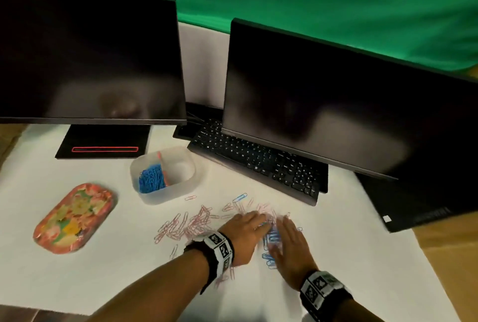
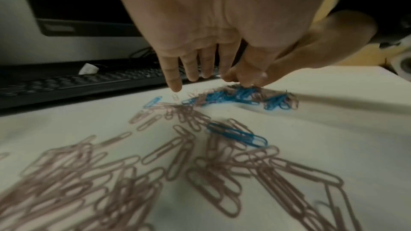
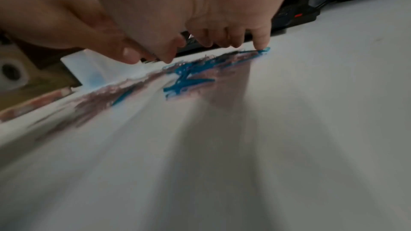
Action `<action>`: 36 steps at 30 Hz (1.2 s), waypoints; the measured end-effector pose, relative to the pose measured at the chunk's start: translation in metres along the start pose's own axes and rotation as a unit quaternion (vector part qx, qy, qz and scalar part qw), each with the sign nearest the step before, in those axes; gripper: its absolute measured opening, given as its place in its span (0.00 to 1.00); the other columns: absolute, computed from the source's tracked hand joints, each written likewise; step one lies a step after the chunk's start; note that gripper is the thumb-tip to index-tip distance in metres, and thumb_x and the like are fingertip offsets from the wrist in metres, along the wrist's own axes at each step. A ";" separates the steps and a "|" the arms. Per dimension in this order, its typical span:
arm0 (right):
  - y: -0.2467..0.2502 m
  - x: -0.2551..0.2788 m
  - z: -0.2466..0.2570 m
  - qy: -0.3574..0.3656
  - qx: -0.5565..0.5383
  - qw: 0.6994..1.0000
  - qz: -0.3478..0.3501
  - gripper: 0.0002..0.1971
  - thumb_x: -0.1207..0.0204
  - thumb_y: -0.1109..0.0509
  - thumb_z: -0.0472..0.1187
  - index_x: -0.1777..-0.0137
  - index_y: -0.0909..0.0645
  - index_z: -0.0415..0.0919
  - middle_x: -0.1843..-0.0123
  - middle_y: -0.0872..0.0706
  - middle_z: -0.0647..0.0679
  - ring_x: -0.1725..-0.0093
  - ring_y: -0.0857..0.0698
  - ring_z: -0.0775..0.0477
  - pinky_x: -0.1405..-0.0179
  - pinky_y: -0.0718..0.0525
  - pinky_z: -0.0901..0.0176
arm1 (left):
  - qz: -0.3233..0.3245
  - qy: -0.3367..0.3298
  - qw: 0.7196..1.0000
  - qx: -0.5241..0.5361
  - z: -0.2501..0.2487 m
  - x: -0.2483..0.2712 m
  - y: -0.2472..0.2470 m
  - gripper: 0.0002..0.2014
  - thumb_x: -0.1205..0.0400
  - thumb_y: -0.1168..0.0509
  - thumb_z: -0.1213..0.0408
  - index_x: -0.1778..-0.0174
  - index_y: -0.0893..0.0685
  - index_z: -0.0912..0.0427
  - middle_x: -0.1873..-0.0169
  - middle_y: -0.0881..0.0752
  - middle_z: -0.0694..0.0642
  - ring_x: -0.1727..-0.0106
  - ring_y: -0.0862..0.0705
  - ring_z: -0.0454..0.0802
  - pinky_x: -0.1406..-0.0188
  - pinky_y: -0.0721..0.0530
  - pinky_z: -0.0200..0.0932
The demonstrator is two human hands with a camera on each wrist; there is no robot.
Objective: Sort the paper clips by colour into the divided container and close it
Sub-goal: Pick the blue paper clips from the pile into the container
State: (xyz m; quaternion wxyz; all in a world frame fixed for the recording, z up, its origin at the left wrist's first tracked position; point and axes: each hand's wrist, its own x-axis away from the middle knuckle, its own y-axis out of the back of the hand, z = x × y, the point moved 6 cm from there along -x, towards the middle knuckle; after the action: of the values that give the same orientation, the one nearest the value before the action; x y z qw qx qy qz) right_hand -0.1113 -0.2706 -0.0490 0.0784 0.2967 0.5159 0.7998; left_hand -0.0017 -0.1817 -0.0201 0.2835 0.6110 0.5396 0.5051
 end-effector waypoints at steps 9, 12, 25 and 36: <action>-0.005 0.006 -0.030 0.020 0.100 0.994 0.039 0.35 0.28 0.59 0.78 0.25 0.69 0.76 0.21 0.78 0.48 0.22 0.77 0.33 0.31 0.84 0.40 | 0.095 0.092 0.990 -0.056 0.066 0.030 -0.025 0.36 0.17 0.45 0.52 0.21 0.62 0.29 0.18 0.69 0.59 0.18 0.67 0.69 0.21 0.60 0.72; 0.008 0.007 -0.032 0.027 0.070 0.996 0.038 0.34 0.26 0.57 0.76 0.24 0.69 0.75 0.21 0.79 0.48 0.22 0.77 0.37 0.23 0.75 0.39 | 0.083 0.100 0.991 -0.026 0.078 0.042 -0.020 0.35 0.17 0.46 0.51 0.23 0.62 0.25 0.18 0.70 0.61 0.18 0.68 0.68 0.21 0.62 0.69; 0.061 -0.097 0.069 0.091 -0.020 0.995 -0.036 0.17 0.18 0.41 0.43 0.31 0.21 0.49 0.34 0.19 0.48 0.34 0.22 0.44 0.35 0.22 0.53 | -0.082 0.157 0.983 0.046 0.073 0.055 -0.011 0.25 0.23 0.39 0.60 0.27 0.24 0.49 0.23 0.30 0.55 0.22 0.32 0.60 0.25 0.35 0.56; 0.054 -0.149 0.105 0.040 0.070 0.995 0.055 0.21 0.22 0.38 0.29 0.31 0.25 0.45 0.36 0.19 0.42 0.39 0.17 0.42 0.48 0.16 0.55 | -0.106 0.247 0.960 0.072 0.082 0.069 0.004 0.20 0.25 0.33 0.60 0.35 0.20 0.47 0.35 0.25 0.49 0.35 0.27 0.53 0.36 0.27 0.47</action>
State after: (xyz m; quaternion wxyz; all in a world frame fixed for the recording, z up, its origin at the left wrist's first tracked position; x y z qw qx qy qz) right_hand 0.0781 -0.2780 -0.0299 -0.0074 0.2976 0.5558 0.7762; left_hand 0.0691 -0.1011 -0.0215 0.1480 0.4253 0.6895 0.5673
